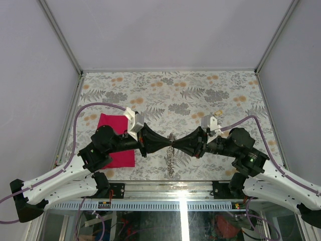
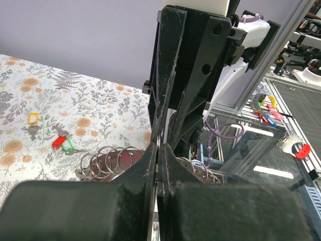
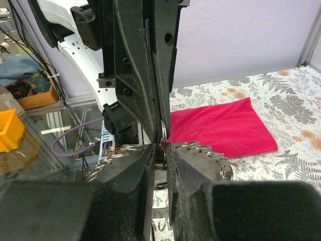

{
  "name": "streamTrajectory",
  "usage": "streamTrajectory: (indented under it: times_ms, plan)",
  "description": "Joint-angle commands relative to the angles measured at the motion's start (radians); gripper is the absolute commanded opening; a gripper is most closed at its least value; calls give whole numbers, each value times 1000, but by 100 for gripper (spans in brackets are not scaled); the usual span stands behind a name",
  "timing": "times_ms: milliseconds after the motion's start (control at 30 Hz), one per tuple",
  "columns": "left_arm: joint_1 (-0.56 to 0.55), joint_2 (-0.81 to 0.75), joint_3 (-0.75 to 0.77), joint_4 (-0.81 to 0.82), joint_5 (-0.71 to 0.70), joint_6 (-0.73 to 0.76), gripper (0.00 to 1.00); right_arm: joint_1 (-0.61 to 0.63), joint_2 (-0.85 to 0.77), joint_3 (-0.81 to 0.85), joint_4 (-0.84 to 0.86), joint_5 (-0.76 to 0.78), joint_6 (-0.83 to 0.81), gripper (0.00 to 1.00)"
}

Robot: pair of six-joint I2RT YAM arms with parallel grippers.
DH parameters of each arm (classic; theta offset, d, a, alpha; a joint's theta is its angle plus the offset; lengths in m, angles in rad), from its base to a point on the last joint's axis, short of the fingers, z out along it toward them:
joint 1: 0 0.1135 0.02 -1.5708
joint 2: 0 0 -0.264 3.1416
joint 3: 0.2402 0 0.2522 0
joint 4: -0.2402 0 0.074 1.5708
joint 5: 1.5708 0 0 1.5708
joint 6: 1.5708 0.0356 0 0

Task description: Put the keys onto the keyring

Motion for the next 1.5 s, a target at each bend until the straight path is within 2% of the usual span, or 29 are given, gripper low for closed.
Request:
streamTrajectory:
  times_ms: [0,133,200,267,433,633,767,1000,1233,1467]
  plan:
    - [-1,-21,30,115,18,-8,0,5,12,35,77,-39,-2,19]
    - [-1,-19,31,114,32,-8,0,5,17,40,83,-53,-2,16]
    - [-1,-18,30,114,36,-8,0,5,21,46,79,-60,-6,5]
    - [-1,-17,30,114,40,-8,0,5,20,61,52,-65,-15,0]
    - [-1,-14,33,105,47,-2,1,5,21,138,-118,-77,-84,0]
    - [-1,-15,40,85,51,13,16,4,54,297,-444,-63,-176,0]
    - [-1,-14,38,83,47,17,24,4,126,422,-672,-64,-231,0]
    - [-1,26,58,40,56,53,30,5,297,644,-1018,-46,-299,0]
    - [-2,60,58,26,96,71,33,5,406,809,-1199,9,-298,0]
    - [-2,81,67,-5,116,85,35,5,472,889,-1273,-32,-291,0]
